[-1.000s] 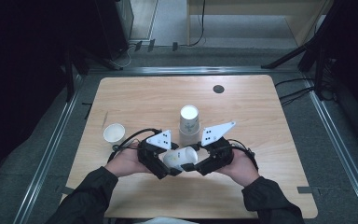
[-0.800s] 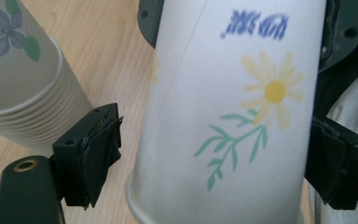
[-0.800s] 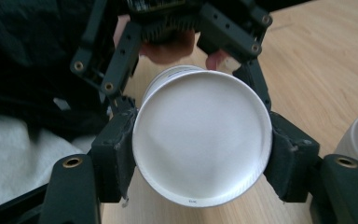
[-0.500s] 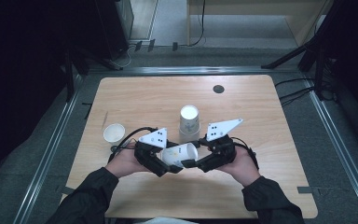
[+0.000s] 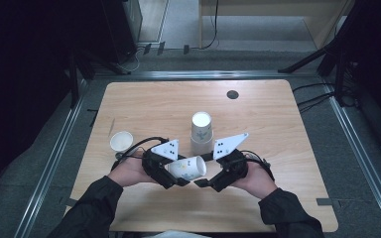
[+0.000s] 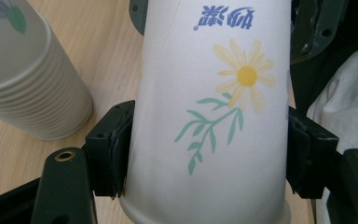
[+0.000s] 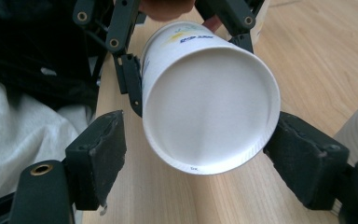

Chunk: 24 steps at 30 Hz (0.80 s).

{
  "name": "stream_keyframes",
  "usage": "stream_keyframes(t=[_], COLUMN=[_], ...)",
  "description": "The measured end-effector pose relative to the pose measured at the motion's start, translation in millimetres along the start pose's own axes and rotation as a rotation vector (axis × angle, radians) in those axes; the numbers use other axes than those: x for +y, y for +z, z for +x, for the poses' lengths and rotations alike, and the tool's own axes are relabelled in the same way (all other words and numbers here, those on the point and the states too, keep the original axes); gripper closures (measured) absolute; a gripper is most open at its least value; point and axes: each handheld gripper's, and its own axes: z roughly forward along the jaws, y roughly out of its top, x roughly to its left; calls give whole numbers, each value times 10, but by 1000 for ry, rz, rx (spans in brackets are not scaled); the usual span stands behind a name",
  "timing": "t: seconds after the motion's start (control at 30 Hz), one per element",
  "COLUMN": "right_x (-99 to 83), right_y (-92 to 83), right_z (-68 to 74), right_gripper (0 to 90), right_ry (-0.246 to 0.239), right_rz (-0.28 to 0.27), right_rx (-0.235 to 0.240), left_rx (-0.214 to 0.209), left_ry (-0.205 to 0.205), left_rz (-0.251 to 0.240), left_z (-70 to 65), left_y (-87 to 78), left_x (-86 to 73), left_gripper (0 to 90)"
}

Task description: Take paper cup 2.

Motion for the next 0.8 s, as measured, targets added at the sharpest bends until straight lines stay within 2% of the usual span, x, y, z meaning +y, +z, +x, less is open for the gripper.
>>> stream_keyframes(t=[0.07, 0.33, 0.43, 0.67, 0.8], right_x=[-11, -62, -72, -90, -96], right_y=[19, 131, 193, 321, 353], right_z=[2, -1, 16, 71, 77], right_gripper=[215, 224, 231, 257, 328], right_ry=[-9, -22, -44, -72, -85], right_rz=[15, 55, 84, 146, 175], right_rx=[-1, 16, 19, 33, 33], left_rx=[6, -14, -22, -50, -51], left_ry=[21, 45, 38, 18, 36], left_rz=[34, 149, 180, 209, 216], left_z=[-10, -66, -79, -85, -95], left_y=[21, 178, 221, 267, 288], left_x=[5, 6, 12, 24, 20], left_gripper=[285, 282, 280, 280, 276])
